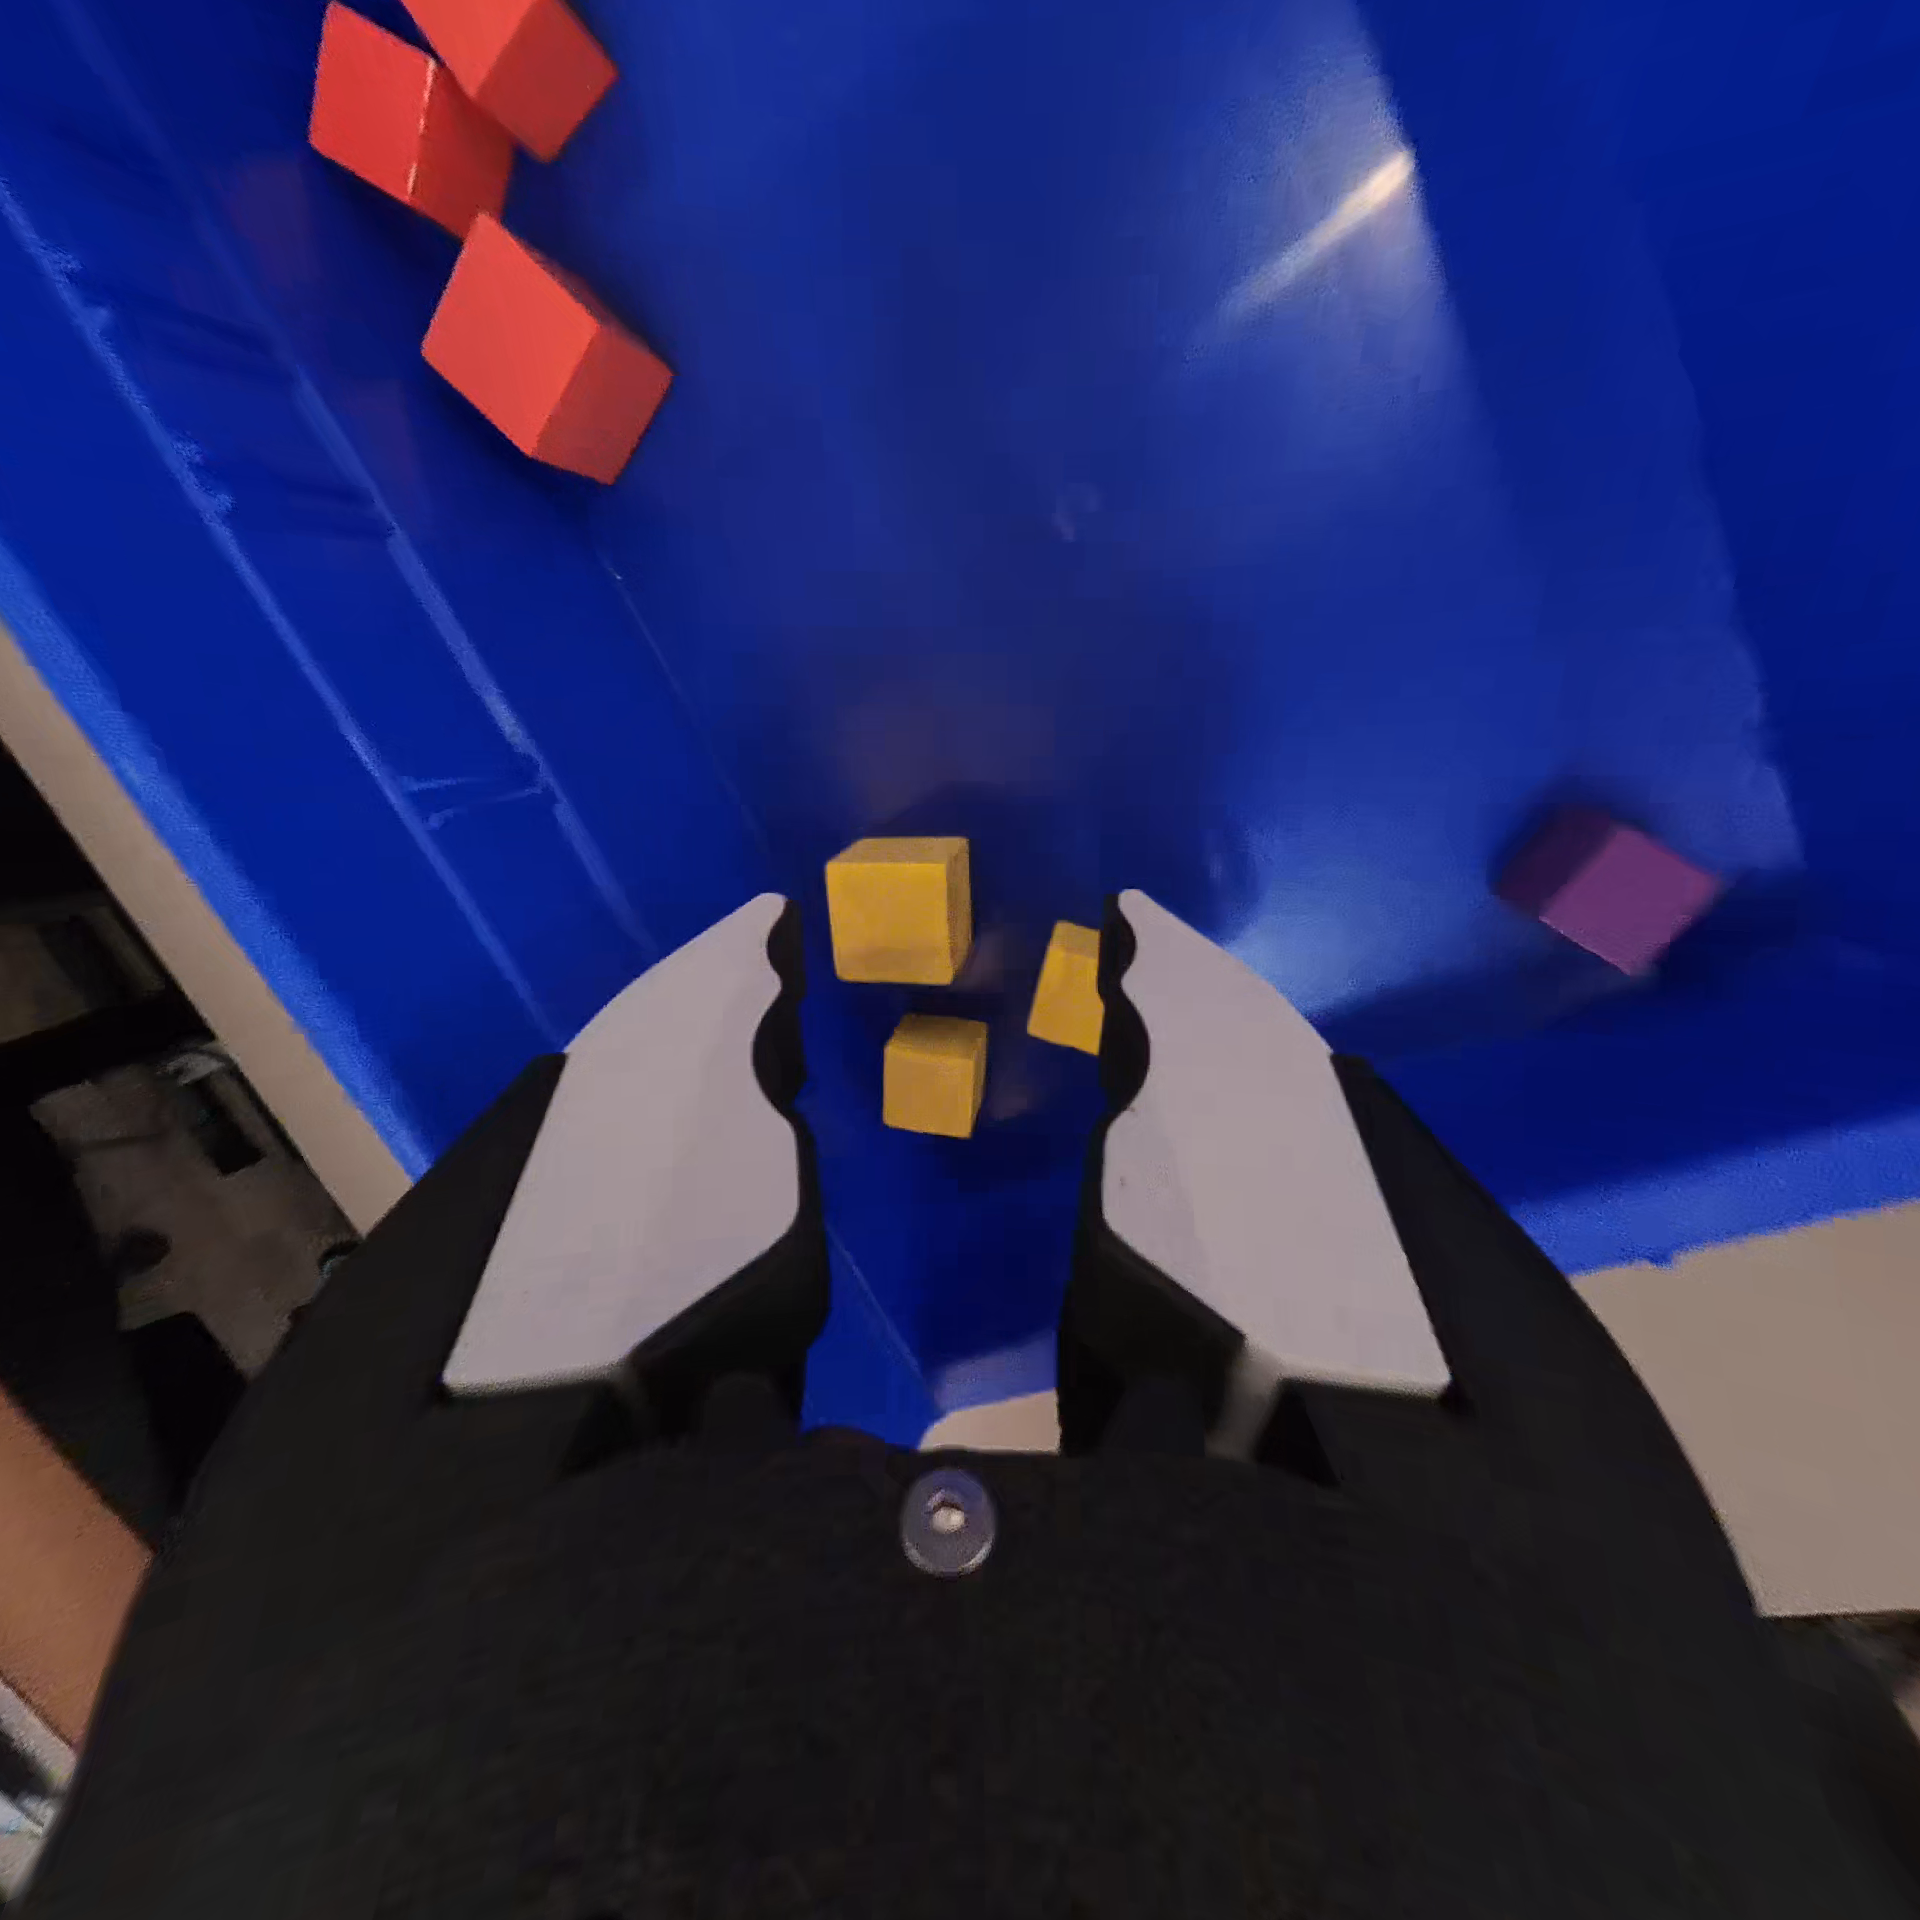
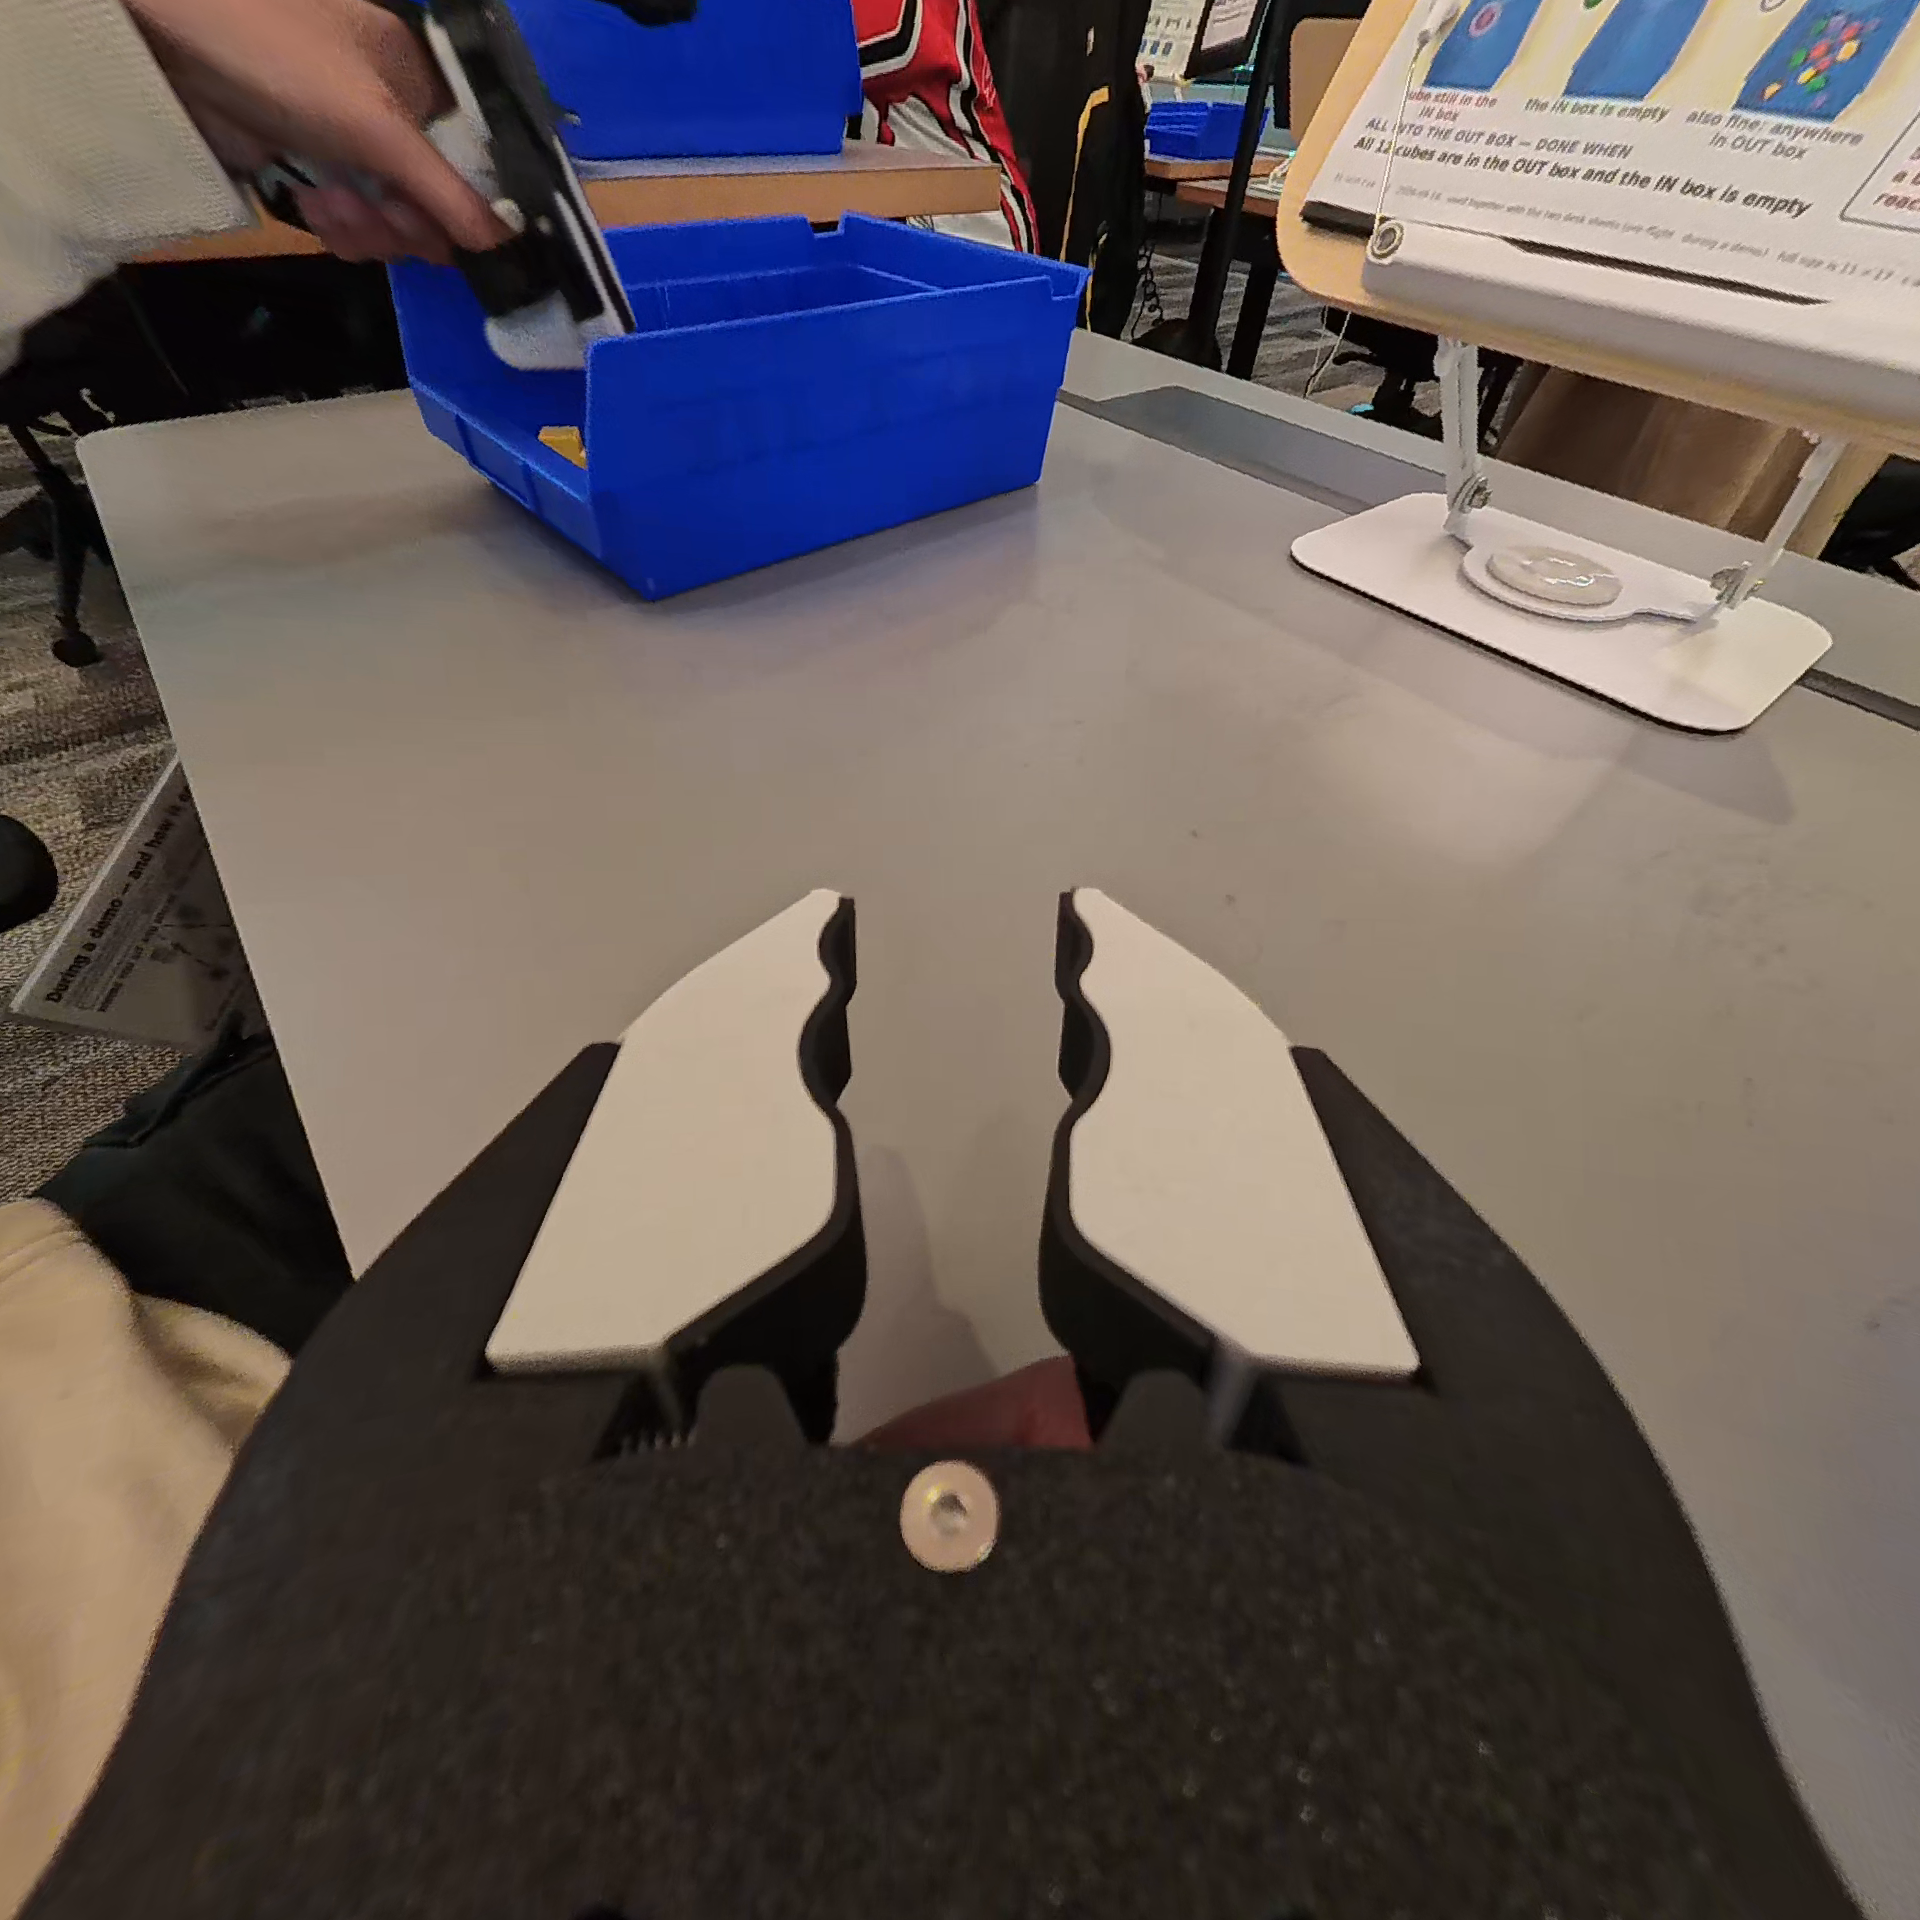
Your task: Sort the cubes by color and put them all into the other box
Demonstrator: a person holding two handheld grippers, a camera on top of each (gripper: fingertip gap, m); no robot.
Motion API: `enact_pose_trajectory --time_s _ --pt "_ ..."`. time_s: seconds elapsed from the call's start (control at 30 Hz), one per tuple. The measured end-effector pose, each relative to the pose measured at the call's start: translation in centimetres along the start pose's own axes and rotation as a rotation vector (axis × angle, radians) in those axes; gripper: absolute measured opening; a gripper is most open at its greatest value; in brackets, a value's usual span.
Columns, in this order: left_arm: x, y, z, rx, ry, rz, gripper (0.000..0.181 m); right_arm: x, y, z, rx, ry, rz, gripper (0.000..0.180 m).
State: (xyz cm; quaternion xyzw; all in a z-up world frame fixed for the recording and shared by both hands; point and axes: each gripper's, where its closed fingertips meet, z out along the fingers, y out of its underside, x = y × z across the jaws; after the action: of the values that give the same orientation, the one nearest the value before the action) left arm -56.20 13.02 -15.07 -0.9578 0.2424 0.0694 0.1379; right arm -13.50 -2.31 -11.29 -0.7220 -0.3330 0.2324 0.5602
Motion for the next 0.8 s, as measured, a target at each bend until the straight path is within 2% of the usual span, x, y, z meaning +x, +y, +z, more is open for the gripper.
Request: enact_pose_trajectory --time_s 0.27,0.33,0.53,0.67,0.8 --pt "-0.2 1.1 2.6 -0.194 -0.005 0.027 0.049 0.3 0.3 -0.6 0.003 -0.016 0.039 0.035" --pt "-0.4 1.6 3.1 -0.228 -0.026 0.037 0.033 0.4 0.3 -0.6 -0.003 -0.017 0.039 0.035" --pt "0.2 1.9 3.0 -0.218 -0.003 0.047 0.030 0.4 0.4 -0.6 -0.010 -0.018 0.034 0.035" --pt "0.4 0.7 1.4 -0.125 0.022 0.037 0.028 0.4 0.3 -0.5 -0.008 -0.016 0.027 0.034" --pt "1.5 -2.5 -2.7 0.112 0.083 0.029 0.028 1.0 -0.5 -0.9 0.009 0.007 0.010 0.034"
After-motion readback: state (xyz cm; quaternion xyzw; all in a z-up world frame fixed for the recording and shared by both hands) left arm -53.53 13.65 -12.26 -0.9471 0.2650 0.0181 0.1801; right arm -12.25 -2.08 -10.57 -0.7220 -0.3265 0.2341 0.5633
